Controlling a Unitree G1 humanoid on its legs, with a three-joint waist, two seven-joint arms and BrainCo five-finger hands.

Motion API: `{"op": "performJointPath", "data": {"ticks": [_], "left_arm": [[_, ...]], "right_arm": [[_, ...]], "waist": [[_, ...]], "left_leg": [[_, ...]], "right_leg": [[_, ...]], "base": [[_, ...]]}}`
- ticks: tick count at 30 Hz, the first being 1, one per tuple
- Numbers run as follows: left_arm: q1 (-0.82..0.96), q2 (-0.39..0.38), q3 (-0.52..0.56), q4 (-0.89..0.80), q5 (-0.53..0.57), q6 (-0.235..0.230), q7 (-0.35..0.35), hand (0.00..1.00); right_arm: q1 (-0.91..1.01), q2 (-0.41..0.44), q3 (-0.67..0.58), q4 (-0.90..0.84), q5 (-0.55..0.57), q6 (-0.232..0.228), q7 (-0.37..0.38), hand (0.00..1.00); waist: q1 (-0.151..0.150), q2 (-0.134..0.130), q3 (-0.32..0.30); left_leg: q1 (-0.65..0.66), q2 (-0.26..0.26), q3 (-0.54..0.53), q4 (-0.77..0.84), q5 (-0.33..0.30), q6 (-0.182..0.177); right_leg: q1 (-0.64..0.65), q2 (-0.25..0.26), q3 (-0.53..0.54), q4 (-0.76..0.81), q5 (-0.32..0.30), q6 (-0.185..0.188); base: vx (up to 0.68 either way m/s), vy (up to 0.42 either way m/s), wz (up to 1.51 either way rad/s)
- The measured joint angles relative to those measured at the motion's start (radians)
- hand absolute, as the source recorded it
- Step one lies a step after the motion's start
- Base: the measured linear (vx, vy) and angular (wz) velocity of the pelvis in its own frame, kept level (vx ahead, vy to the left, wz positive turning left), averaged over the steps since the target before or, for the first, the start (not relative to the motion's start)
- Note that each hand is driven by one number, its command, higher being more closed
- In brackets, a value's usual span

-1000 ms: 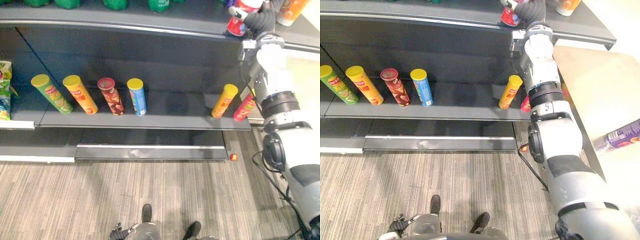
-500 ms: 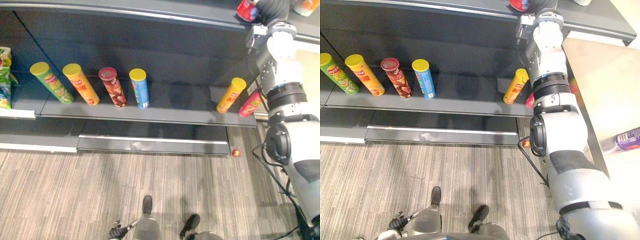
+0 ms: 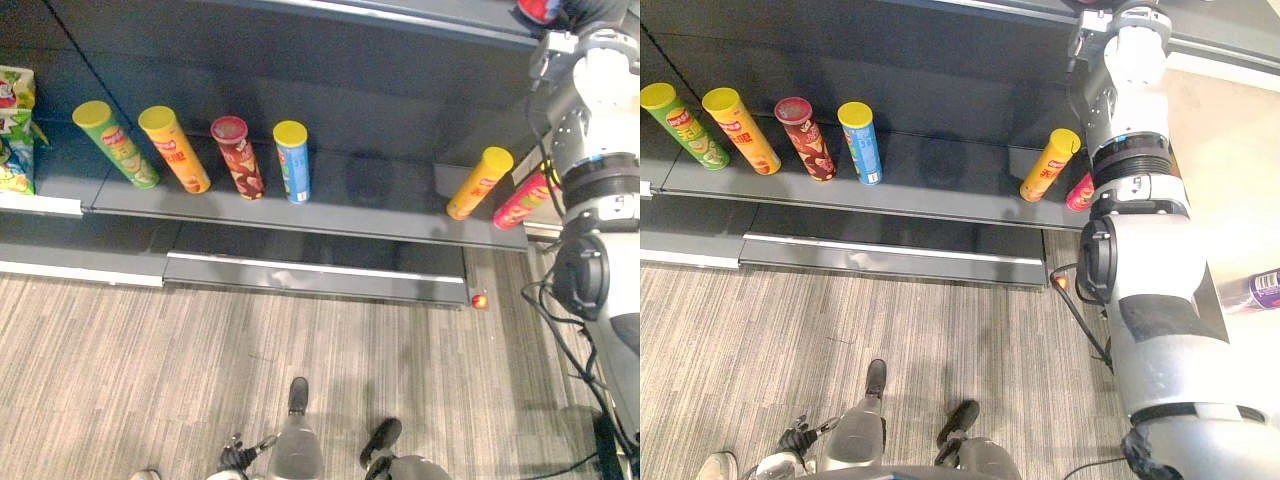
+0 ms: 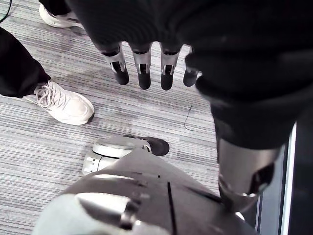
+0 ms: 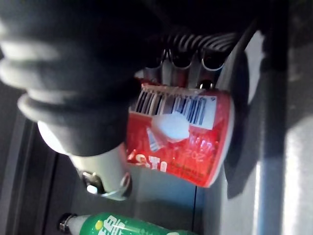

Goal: Put the gum and the chips on the shelf.

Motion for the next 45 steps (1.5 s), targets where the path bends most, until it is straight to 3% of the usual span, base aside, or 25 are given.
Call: {"op": "performJointPath", "data": {"ticks": [2,3,24,26,32,36,40,45], "left_arm": [[0.0,0.001,-0.004,0.0,0.0,0.0,0.0,0.0],[0.0,0.001,-0.005,0.0,0.0,0.0,0.0,0.0],[-0.001,0.002,-0.015,0.001,0.002,-0.001,0.005,0.0],[-0.001,0.001,-0.014,0.001,0.004,0.0,0.005,0.0],[0.001,-0.001,-0.01,0.0,0.006,0.002,0.005,0.0],[-0.011,-0.002,-0.01,-0.005,0.009,0.002,0.006,0.0],[-0.009,-0.004,-0.002,-0.002,0.012,0.004,0.006,0.0],[-0.009,-0.007,0.006,-0.001,0.053,0.011,0.01,0.0]], "right_arm": [[-0.004,-0.015,-0.001,0.012,-0.025,-0.007,-0.001,1.0],[-0.005,-0.019,-0.001,0.021,-0.033,-0.008,-0.001,0.0],[-0.018,-0.025,-0.013,0.027,-0.032,-0.015,-0.005,0.0],[-0.001,-0.019,-0.005,0.004,-0.032,-0.013,-0.011,0.0],[0.039,0.006,0.002,-0.059,-0.032,0.004,-0.064,0.0],[0.094,0.029,0.002,-0.156,-0.036,0.033,-0.116,0.0],[0.119,0.061,0.003,-0.266,-0.064,0.034,-0.128,0.0],[0.273,0.16,0.071,-0.7,-0.09,0.018,-0.131,0.0]], "waist": [[0.002,0.0,0.0],[0.003,0.001,0.001],[0.006,0.008,0.011],[0.015,0.009,0.011],[0.006,0.009,0.011],[-0.002,0.009,0.01],[-0.002,0.009,0.01],[-0.028,0.006,-0.003]], "left_leg": [[-0.004,-0.002,-0.002,0.0,0.001,0.001],[-0.005,-0.003,-0.002,0.0,0.001,0.002],[0.001,-0.002,0.009,0.001,0.003,0.004],[0.015,0.0,0.029,0.002,0.003,0.004],[0.039,0.004,0.053,0.006,0.003,0.003],[0.053,0.011,0.057,0.006,0.001,0.001],[0.068,0.018,0.079,0.006,-0.001,-0.001],[0.09,0.025,0.103,0.006,-0.005,-0.007]], "right_leg": [[-0.004,-0.003,-0.002,0.003,0.0,0.0],[-0.005,-0.004,-0.003,0.004,0.0,0.0],[-0.008,-0.007,0.008,0.01,0.0,0.0],[-0.006,-0.008,0.028,0.012,0.0,0.0],[0.006,-0.005,0.048,0.011,0.001,-0.001],[0.018,0.002,0.053,0.006,0.001,-0.001],[0.023,0.008,0.072,0.003,0.005,-0.006],[0.037,0.014,0.09,-0.006,0.009,-0.009]], "base": [[0.03,0.03,0.05],[0.03,0.034,0.02],[0.03,0.011,-0.02],[0.04,0.009,-0.21],[0.04,0.008,-0.1],[0.03,0.001,-0.05],[0.03,-0.002,-0.15],[0.04,0.0,-0.11]]}}
